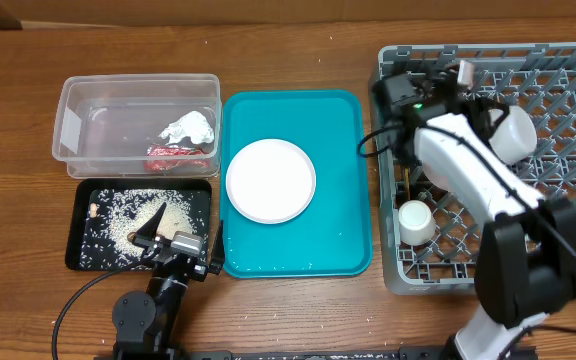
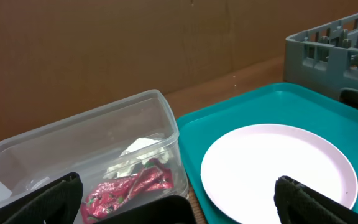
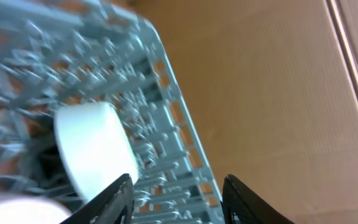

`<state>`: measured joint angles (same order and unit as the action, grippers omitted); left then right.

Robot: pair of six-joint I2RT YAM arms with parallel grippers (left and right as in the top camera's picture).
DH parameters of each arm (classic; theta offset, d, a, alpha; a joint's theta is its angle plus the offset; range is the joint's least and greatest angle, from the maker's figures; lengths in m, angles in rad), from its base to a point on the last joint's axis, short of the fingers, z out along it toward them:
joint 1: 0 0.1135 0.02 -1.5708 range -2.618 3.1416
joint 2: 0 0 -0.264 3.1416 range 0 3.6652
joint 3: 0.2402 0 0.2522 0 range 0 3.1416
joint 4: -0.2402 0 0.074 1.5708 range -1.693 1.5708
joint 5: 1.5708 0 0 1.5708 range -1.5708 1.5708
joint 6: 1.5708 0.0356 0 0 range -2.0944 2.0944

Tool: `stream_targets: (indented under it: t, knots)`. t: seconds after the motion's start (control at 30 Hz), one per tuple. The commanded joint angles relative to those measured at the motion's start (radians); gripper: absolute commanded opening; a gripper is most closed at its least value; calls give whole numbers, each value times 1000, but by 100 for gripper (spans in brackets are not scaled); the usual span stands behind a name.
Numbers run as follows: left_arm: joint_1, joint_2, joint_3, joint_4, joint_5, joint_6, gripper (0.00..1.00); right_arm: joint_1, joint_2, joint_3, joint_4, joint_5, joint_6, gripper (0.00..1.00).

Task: Sort waste into correct bins and load items into the dishwasher
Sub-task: 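Grasp the edge of the white plate with the right gripper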

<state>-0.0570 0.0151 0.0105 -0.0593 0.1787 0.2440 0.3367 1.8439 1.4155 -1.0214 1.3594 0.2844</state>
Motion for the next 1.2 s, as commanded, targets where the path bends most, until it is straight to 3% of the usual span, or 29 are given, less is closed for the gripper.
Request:
stream_targets:
  t: [0.0,0.13,0.23,0.4,0.47,0.6,0.93,1.03,1.17]
  knots:
    - [6,-11,-6,1,-3,15,100,87,-97,7,0,-79,7,49]
    - [6,-11,-6,2,-3,15,100,192,-158,7,-14,-308,7,49]
    - [6,-11,-6,2,-3,15,100,251,-181,7,-24,-683,2,61]
    - [6,-11,-6,2,-3,15,100,275,-179,5,6,-1332,5,62]
    - [6,-11,-6,2,-3,15,100,275,-167,5,38,-1478,33,61]
    - [6,-11,-6,2,-3,15,100,275,-113,5,69,-1503,221,60]
    - [6,-11,-6,2,-3,15,100,253,120,5,140,-1377,270,59]
    - [6,-11,-6,2,-3,15,100,223,158,5,171,-1458,270,41]
    - [6,-11,-6,2,-3,15,100,211,178,5,187,-1518,270,24]
